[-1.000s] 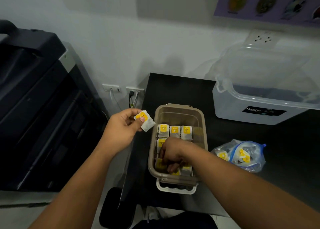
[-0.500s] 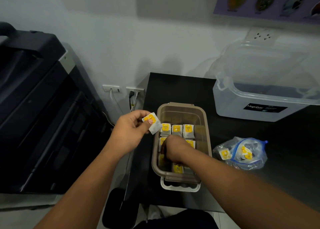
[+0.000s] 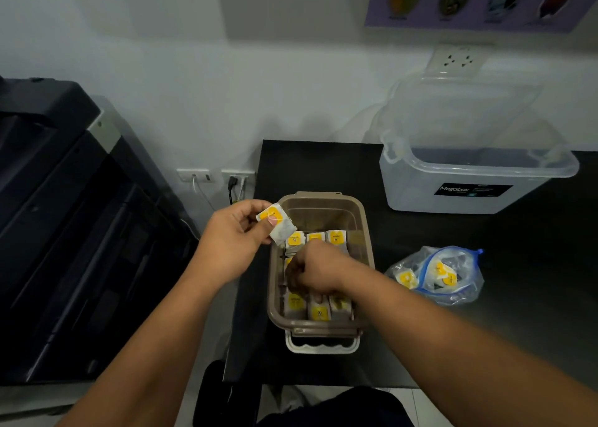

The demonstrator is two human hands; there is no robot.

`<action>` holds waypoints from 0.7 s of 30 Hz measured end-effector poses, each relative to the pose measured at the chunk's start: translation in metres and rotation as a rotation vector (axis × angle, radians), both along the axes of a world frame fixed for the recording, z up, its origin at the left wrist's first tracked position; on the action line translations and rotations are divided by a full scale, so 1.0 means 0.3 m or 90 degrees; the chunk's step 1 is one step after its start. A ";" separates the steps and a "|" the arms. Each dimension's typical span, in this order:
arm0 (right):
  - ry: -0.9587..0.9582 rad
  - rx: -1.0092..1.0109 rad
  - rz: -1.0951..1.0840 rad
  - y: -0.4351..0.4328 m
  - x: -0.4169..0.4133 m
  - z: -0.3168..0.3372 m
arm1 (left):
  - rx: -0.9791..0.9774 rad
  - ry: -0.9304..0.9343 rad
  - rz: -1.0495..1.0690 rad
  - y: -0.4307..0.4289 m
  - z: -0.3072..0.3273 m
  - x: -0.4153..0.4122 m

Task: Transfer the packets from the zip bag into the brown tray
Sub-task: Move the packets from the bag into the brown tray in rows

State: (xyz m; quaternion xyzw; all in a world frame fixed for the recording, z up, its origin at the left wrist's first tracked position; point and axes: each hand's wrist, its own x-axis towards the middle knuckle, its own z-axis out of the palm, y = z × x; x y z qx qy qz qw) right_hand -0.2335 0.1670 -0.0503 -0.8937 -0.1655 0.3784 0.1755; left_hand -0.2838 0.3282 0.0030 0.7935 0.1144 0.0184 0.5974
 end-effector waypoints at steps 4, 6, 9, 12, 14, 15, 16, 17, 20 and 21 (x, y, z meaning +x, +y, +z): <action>0.234 0.341 -0.255 -0.077 -0.001 0.083 | -0.024 0.002 0.003 -0.028 0.004 0.016; 0.335 0.477 -0.335 -0.097 0.002 0.108 | -0.059 0.010 0.017 -0.043 -0.007 0.023; 0.395 0.617 -0.421 -0.108 0.009 0.123 | -0.110 0.019 0.038 -0.061 -0.026 0.025; 0.367 0.686 -0.509 -0.107 0.014 0.124 | -0.082 0.033 0.043 -0.069 -0.041 0.022; 0.323 0.686 -0.529 -0.104 0.021 0.119 | -0.039 0.051 0.020 -0.065 -0.051 0.020; 0.296 0.672 -0.523 -0.104 0.026 0.117 | -0.025 0.060 0.004 -0.059 -0.055 0.018; 0.269 0.647 -0.505 -0.104 0.033 0.118 | -0.011 0.063 -0.007 -0.052 -0.059 0.018; 0.244 0.608 -0.475 -0.105 0.043 0.118 | 0.001 0.060 -0.009 -0.044 -0.060 0.018; 0.188 0.413 -0.333 -0.110 0.068 0.110 | -0.005 0.042 0.038 -0.027 -0.067 0.021; 0.179 0.337 -0.281 -0.105 0.072 0.100 | -0.008 0.042 0.063 -0.025 -0.074 0.022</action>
